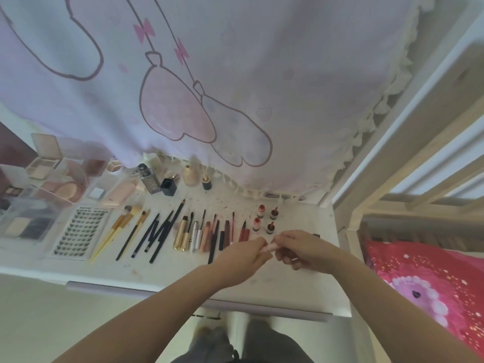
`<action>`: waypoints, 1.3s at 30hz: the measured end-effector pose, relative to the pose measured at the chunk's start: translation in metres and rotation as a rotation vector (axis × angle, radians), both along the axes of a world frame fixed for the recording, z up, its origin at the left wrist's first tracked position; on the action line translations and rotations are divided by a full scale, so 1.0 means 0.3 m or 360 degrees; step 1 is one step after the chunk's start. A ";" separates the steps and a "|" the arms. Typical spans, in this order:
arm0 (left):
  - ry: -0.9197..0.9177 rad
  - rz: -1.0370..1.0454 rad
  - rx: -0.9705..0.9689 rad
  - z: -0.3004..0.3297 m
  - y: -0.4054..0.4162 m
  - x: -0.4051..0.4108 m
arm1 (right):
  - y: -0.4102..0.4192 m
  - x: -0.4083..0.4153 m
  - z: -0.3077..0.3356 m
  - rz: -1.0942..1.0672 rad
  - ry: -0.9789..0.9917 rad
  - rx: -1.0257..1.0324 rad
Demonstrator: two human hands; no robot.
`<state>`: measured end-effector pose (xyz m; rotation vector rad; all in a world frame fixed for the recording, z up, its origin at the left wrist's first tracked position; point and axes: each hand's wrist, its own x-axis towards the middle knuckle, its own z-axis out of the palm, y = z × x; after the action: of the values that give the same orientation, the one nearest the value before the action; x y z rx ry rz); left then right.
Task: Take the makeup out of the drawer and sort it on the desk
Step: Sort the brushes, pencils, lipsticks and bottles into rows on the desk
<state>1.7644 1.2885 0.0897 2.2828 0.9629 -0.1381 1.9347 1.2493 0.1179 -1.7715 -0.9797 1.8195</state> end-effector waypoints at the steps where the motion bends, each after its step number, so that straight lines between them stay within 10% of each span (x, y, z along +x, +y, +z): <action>1: 0.0036 -0.0014 -0.0004 0.003 -0.003 -0.001 | -0.001 -0.008 -0.001 0.0027 -0.0016 -0.0005; 19: -0.0396 0.0394 -0.0466 -0.051 0.029 -0.078 | -0.033 0.055 -0.038 -0.0122 -0.0181 0.0055; 39: -0.0036 0.0397 0.0589 -0.240 0.070 0.005 | -0.004 -0.141 -0.305 -0.0058 -0.1154 0.0681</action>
<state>1.7659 1.3094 0.0177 2.4571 1.3420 0.1877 1.8926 1.2483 0.0265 -2.1519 -1.4430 0.8230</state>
